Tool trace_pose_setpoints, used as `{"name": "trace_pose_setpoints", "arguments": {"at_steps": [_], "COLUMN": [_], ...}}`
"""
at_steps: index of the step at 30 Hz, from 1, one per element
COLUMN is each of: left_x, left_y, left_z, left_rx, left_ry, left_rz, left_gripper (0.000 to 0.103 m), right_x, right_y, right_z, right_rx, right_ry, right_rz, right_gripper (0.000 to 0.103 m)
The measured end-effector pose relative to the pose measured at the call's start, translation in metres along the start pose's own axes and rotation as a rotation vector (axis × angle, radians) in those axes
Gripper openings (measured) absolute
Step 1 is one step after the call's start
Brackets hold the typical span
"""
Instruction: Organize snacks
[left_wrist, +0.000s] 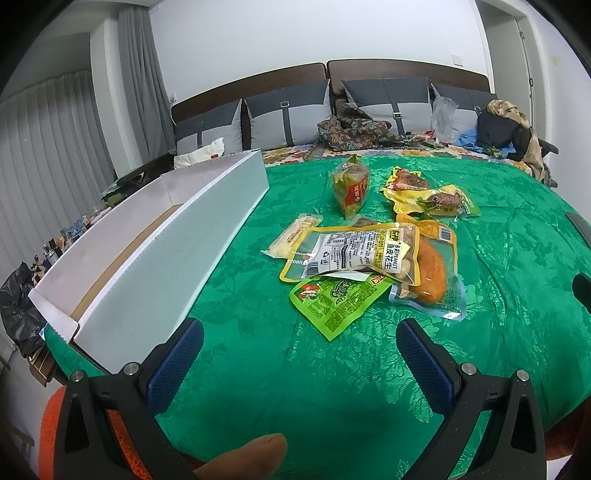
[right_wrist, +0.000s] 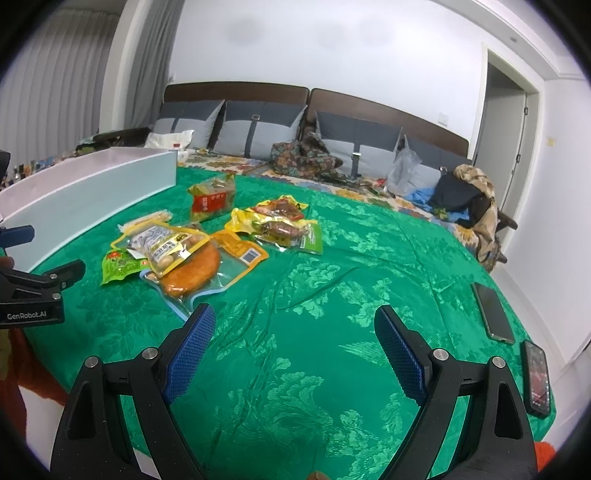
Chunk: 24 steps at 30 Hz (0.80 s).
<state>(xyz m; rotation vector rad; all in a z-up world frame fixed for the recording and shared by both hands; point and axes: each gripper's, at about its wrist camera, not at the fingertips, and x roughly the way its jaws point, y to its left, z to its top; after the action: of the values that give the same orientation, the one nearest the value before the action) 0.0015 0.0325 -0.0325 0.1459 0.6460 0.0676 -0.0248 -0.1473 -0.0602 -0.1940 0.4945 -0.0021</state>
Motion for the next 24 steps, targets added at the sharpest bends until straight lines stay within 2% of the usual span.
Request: {"name": "trace_pose_setpoints", "arguments": {"at_steps": [11, 16, 24], "left_x": [0.008, 0.037, 0.065], "left_y": [0.000, -0.003, 0.009], "left_z": [0.001, 0.001, -0.010], "left_rx": [0.004, 0.003, -0.065], "left_ry": [0.021, 0.114, 0.255], "left_rz": [-0.019, -0.068, -0.112], "left_gripper": [0.103, 0.103, 0.103], "right_x": [0.000, 0.005, 0.015], "right_y": [0.000, -0.001, -0.012], "right_z": [0.000, -0.002, -0.006], "right_rx": [0.001, 0.009, 0.057], "right_ry": [0.001, 0.023, 0.077], "right_rz": [0.001, 0.006, 0.008], "right_gripper": [0.090, 0.090, 0.090]}}
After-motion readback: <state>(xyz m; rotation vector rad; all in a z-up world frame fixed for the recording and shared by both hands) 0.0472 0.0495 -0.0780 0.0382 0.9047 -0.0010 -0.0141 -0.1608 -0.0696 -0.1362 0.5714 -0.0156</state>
